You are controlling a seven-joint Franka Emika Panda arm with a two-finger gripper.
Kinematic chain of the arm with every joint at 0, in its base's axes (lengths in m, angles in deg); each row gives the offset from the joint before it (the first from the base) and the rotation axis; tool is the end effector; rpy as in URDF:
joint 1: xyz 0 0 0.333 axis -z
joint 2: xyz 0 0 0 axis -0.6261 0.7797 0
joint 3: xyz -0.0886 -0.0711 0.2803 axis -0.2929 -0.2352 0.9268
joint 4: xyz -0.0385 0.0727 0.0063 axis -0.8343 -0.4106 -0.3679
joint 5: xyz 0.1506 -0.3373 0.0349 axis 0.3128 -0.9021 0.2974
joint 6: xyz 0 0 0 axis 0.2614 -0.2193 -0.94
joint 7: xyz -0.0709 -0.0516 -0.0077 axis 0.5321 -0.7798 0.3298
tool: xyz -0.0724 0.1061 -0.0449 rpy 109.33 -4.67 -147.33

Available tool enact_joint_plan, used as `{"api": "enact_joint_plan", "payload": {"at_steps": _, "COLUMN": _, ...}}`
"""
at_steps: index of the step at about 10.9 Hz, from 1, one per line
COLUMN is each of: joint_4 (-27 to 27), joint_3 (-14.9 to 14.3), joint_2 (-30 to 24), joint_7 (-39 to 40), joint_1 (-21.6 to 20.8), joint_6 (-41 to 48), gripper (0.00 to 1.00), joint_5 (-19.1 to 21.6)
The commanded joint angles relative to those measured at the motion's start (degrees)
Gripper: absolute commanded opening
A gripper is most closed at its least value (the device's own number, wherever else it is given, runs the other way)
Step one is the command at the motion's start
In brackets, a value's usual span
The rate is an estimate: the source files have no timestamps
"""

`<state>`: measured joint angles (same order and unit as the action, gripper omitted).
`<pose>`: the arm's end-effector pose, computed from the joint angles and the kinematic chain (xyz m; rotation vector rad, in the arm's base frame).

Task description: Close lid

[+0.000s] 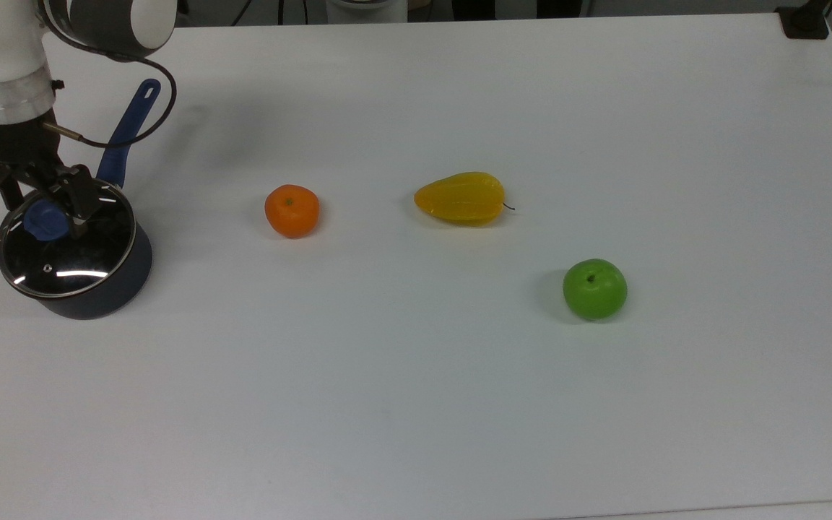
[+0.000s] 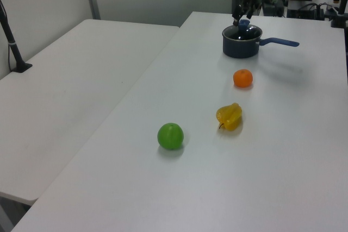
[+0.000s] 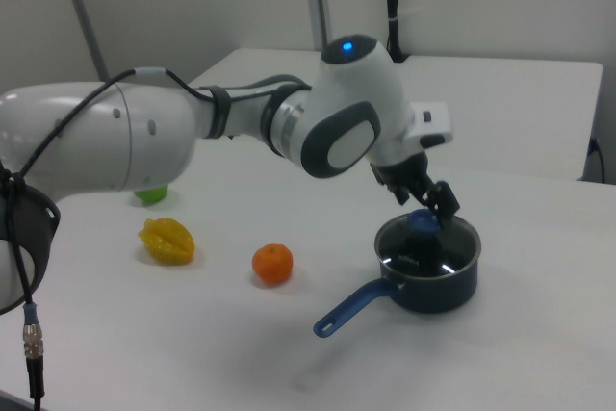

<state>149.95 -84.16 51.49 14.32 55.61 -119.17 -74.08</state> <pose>0.6671 -0.2626 0.3983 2.9673 -0.5012 0.5475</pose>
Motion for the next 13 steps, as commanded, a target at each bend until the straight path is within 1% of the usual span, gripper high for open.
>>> {"api": "enact_joint_plan", "payload": {"at_steps": 1, "joint_4": 1.5, "joint_3": 0.3, "joint_2": -6.6, "joint_7": -1.5, "joint_1": -4.0, "joint_6": 3.3, "gripper": 1.00, "joint_5": -0.6}}
{"api": "enact_joint_plan", "payload": {"at_steps": 3, "joint_4": 2.0, "joint_3": 0.5, "joint_2": -11.3, "joint_7": -5.4, "joint_1": -8.6, "joint_6": 10.8, "gripper": 1.00, "joint_5": -5.4}}
{"api": "enact_joint_plan", "payload": {"at_steps": 4, "joint_4": 2.1, "joint_3": 0.5, "joint_2": -13.6, "joint_7": -6.6, "joint_1": -11.6, "joint_6": 15.9, "gripper": 1.00, "joint_5": -6.8}}
{"api": "enact_joint_plan", "payload": {"at_steps": 7, "joint_4": 4.2, "joint_3": 0.5, "joint_2": -21.0, "joint_7": -6.2, "joint_1": -19.9, "joint_6": 31.6, "gripper": 1.00, "joint_5": -6.9}}
{"api": "enact_joint_plan", "payload": {"at_steps": 8, "joint_4": 5.8, "joint_3": -0.1, "joint_2": -23.6, "joint_7": -6.8, "joint_1": -23.2, "joint_6": 35.9, "gripper": 1.00, "joint_5": -6.9}}
{"api": "enact_joint_plan", "payload": {"at_steps": 9, "joint_4": 8.0, "joint_3": -0.7, "joint_2": -26.8, "joint_7": -6.8, "joint_1": -25.6, "joint_6": 39.2, "gripper": 1.00, "joint_5": -6.9}}
{"api": "enact_joint_plan", "payload": {"at_steps": 10, "joint_4": 10.2, "joint_3": -0.9, "joint_2": -29.6, "joint_7": -6.8, "joint_1": -26.0, "joint_6": 40.3, "gripper": 1.00, "joint_5": -6.8}}
{"api": "enact_joint_plan", "payload": {"at_steps": 11, "joint_4": 11.5, "joint_3": -0.9, "joint_2": -31.1, "joint_7": -6.8, "joint_1": -25.6, "joint_6": 40.4, "gripper": 1.00, "joint_5": -6.5}}
{"api": "enact_joint_plan", "payload": {"at_steps": 13, "joint_4": 11.4, "joint_3": -1.0, "joint_2": -31.1, "joint_7": -6.8, "joint_1": -25.2, "joint_6": 40.6, "gripper": 1.00, "joint_5": -6.2}}
